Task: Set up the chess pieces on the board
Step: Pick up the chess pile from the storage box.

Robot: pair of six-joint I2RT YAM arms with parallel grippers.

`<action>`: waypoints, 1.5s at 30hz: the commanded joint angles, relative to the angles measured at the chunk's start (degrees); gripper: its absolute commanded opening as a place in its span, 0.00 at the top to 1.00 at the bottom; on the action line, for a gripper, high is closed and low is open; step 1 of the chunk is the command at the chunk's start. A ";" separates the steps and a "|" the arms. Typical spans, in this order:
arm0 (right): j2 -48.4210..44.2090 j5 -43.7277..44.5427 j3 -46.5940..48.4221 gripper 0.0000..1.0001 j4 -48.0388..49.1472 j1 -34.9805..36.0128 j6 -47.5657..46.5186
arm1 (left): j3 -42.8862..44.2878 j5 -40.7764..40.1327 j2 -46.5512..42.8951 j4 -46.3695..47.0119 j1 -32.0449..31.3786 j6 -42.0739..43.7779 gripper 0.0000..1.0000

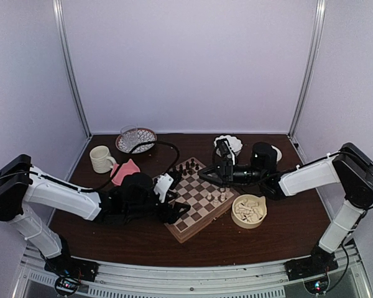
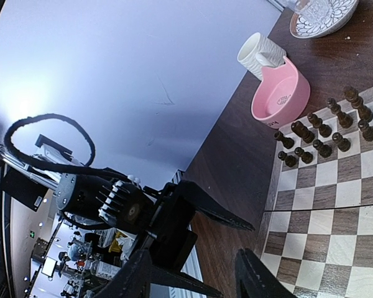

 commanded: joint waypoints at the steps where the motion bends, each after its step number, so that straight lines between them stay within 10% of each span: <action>1: -0.96 -0.91 -1.27 0.51 3.90 -1.33 1.22 | 2.21 1.82 1.15 0.22 -0.39 0.27 0.28; 18: -17.67 18.42 -4.52 0.39 -27.78 -7.44 -22.13 | 1.82 1.51 0.97 0.79 -1.33 -0.83 0.28; 22: -21.29 21.40 -8.73 0.04 -28.78 -11.40 -18.56 | 1.96 1.69 0.95 0.79 -1.63 -1.01 0.28; 31: -32.09 23.44 -4.97 0.00 -54.33 -14.63 -25.63 | 2.08 0.21 0.25 0.03 -2.11 0.44 0.28; 45: -31.89 31.38 2.34 0.52 -80.75 -12.51 -37.81 | 3.35 -0.35 1.17 -1.64 -2.22 1.32 0.28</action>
